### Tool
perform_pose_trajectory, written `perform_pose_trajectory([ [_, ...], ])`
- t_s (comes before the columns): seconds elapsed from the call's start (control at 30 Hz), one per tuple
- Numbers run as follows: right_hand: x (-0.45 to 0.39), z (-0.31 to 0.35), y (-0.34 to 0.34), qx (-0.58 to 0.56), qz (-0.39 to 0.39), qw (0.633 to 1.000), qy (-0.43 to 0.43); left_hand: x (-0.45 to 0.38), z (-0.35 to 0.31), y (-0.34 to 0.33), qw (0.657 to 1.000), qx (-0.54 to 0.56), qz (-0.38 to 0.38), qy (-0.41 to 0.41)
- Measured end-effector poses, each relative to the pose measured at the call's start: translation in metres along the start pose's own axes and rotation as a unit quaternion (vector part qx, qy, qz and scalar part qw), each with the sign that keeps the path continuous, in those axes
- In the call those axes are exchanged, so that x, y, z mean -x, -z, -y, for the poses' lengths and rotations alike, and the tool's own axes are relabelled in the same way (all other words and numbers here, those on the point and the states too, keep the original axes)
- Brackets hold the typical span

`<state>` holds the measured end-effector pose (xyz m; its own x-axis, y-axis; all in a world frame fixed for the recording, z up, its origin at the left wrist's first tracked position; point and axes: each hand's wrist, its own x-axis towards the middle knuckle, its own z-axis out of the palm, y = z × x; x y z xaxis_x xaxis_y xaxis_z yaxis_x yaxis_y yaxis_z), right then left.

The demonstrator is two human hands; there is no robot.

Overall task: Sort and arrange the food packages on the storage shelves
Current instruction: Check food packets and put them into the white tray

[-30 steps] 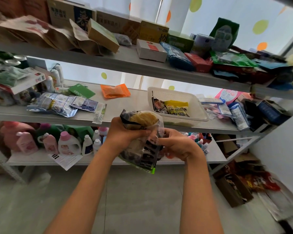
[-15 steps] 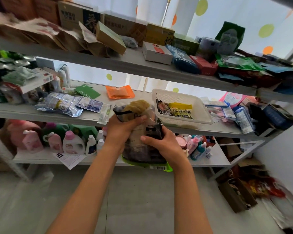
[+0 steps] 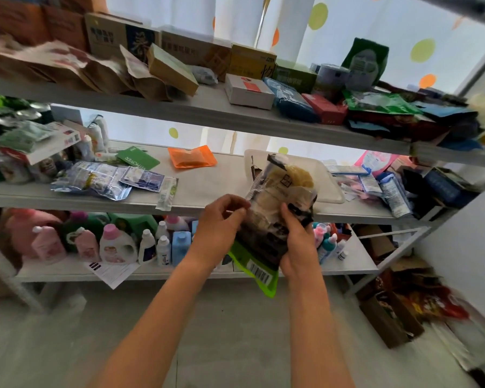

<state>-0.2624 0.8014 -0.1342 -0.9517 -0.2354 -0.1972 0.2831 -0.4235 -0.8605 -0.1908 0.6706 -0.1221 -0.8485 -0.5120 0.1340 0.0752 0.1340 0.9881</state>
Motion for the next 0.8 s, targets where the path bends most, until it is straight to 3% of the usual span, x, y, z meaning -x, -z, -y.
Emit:
perform_pose_trajectory([
  [0.23,0.016,0.012,0.02,-0.025,0.019,0.999,0.032,0.018,0.0,-0.038,0.986,-0.128,0.101,-0.029],
  [0.4,0.031,0.021,0.03,0.037,0.076,0.995,0.055,0.027,0.001,-0.055,0.985,-0.143,0.094,-0.005],
  [0.67,0.041,0.04,0.057,0.179,0.052,0.98,0.07,0.041,-0.003,-0.084,0.999,0.011,0.023,0.025],
  [0.8,0.046,0.057,0.072,0.266,0.056,0.953,0.131,0.041,0.004,-0.093,0.994,0.095,-0.003,0.058],
])
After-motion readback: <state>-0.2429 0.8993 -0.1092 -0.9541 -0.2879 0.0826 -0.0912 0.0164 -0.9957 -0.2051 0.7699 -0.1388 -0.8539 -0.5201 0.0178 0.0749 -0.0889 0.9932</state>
